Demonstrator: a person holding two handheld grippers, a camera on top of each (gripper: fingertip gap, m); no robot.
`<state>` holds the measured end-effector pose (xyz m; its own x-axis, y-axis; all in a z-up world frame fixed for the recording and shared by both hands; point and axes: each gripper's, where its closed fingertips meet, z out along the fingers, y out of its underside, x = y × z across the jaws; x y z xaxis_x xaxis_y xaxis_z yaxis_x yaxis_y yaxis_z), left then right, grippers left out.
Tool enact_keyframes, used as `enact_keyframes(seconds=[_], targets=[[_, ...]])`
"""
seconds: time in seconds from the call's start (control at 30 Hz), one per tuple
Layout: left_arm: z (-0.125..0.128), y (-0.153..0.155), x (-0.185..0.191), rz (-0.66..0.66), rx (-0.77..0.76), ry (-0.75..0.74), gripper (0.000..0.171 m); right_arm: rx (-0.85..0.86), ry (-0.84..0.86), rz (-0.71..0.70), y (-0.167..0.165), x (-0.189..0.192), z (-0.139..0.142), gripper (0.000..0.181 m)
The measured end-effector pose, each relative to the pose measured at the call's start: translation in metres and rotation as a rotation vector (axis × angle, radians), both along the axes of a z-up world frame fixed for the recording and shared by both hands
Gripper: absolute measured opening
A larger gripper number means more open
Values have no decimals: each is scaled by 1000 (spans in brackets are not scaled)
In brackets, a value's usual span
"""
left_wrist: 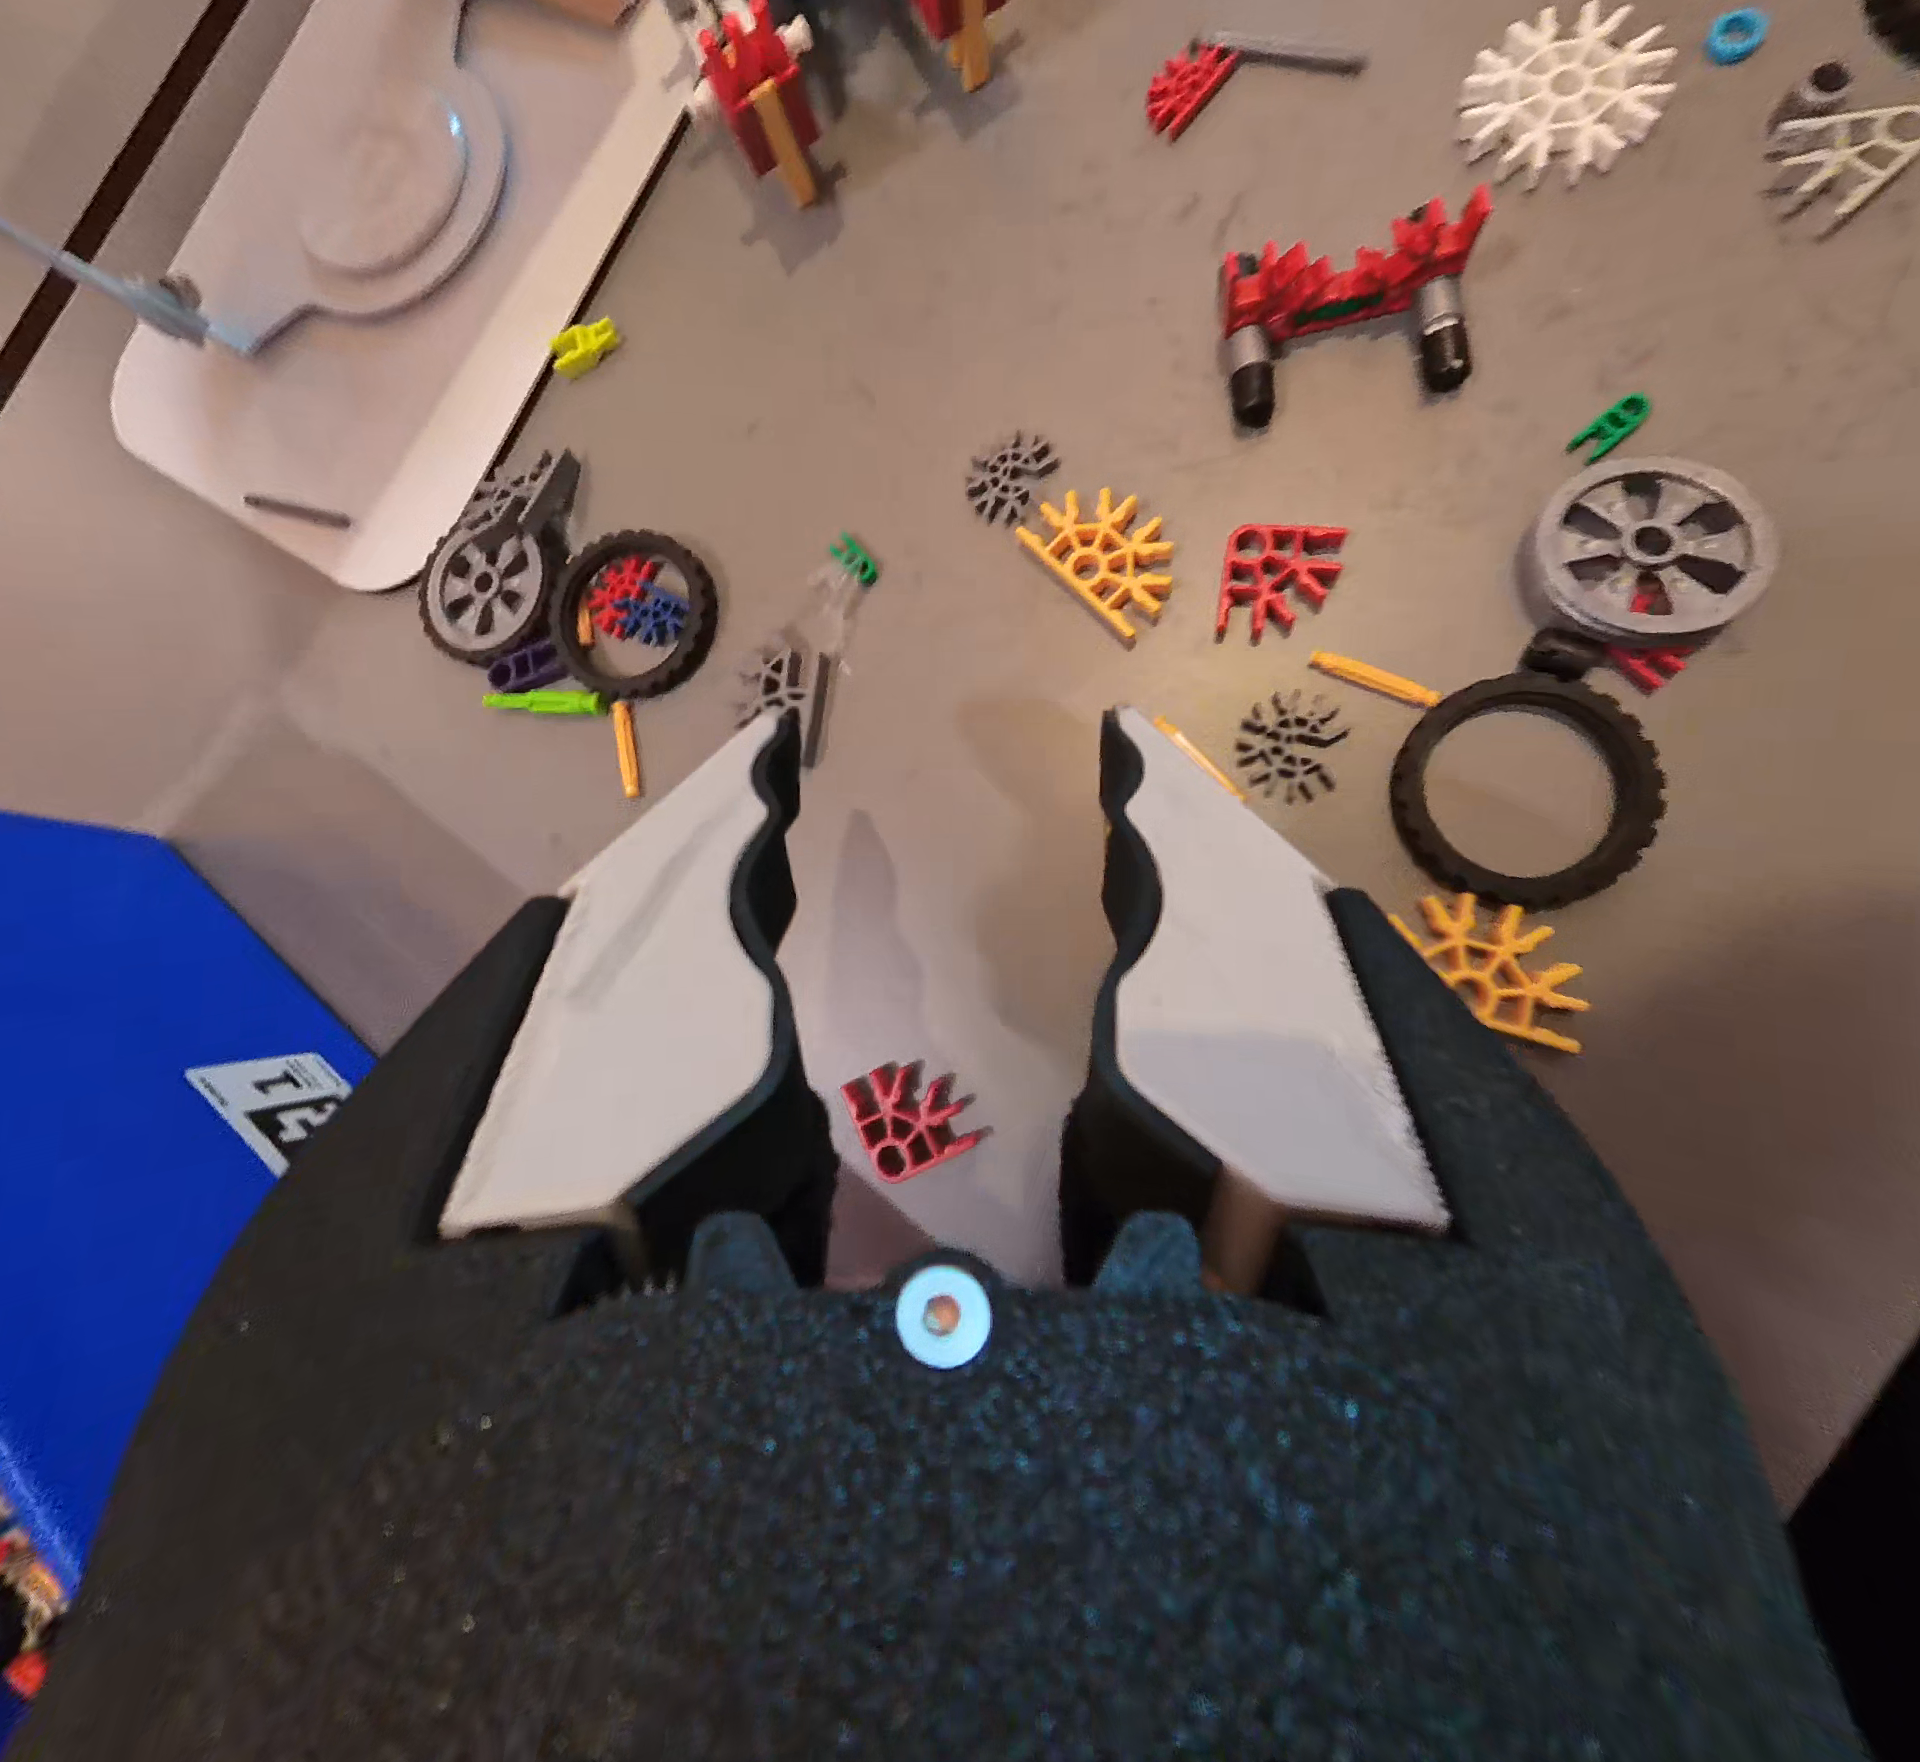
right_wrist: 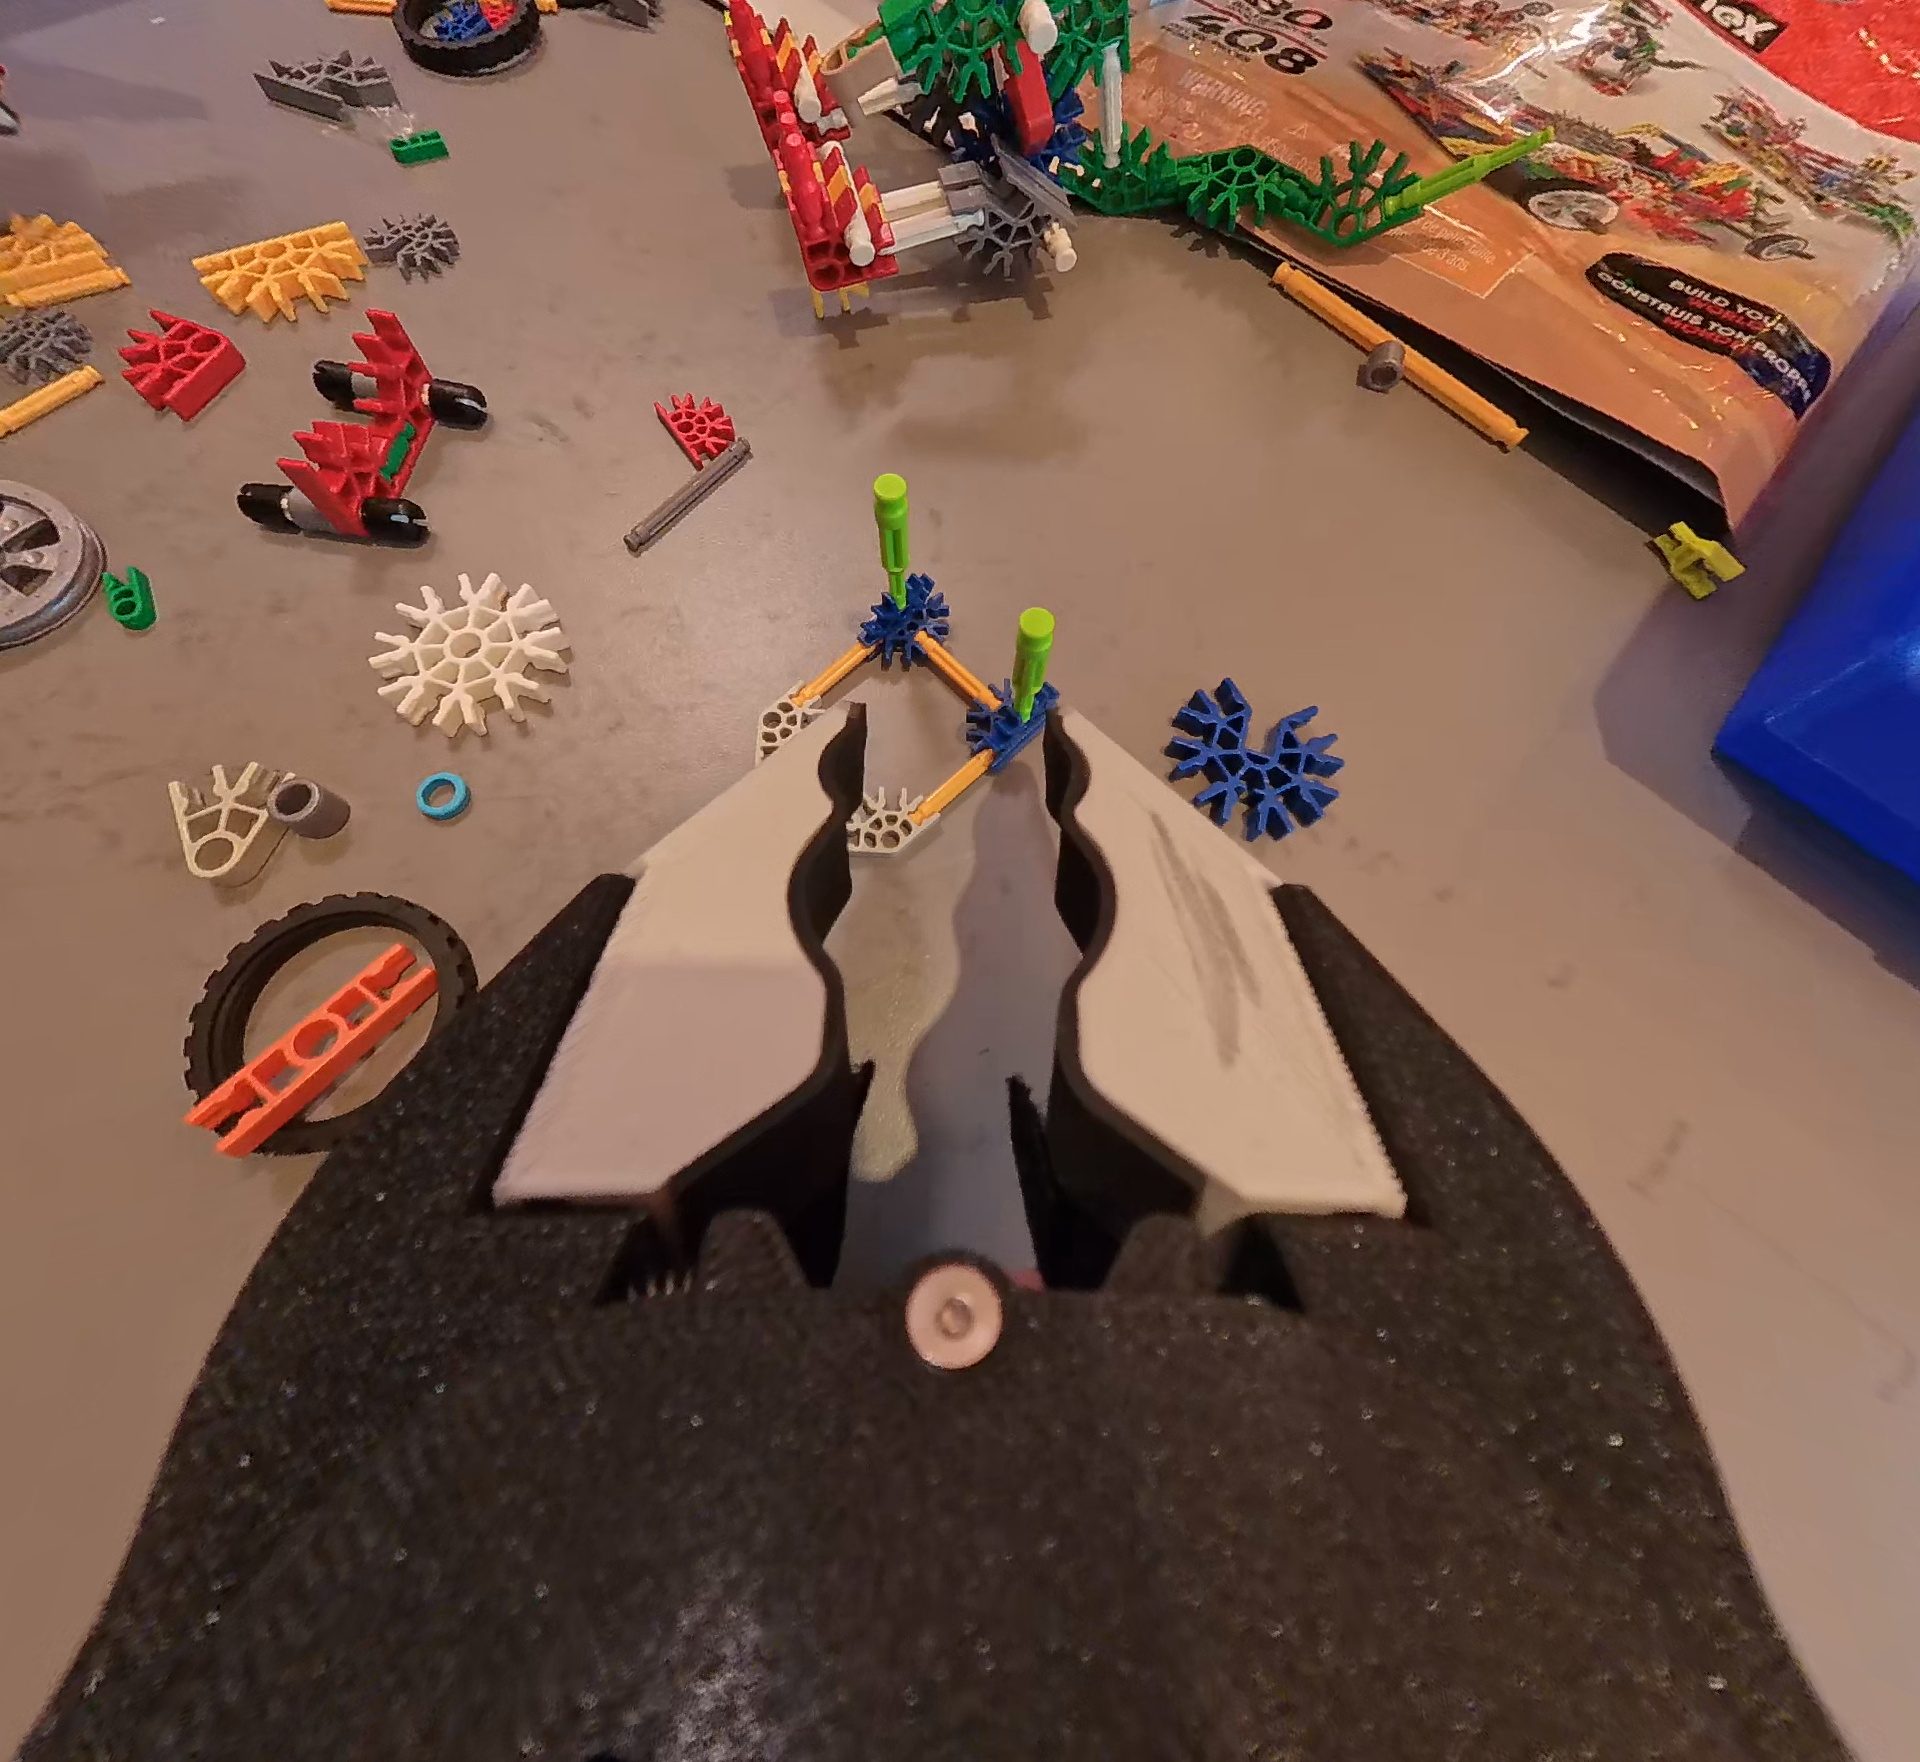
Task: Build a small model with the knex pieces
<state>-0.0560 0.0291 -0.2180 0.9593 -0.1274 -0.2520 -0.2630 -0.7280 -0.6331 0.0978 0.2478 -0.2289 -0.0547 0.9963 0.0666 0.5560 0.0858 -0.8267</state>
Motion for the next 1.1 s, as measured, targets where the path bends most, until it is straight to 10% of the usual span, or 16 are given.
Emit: enact_keyframes(seconds=[0.87,1.1], targets=[[-29,17,-49,87,-21,-54,67,7,6,10,-2,0,1,35],[11,11,-9,-46,110,-13,61,-2,8,11,-2,0,1,35]])
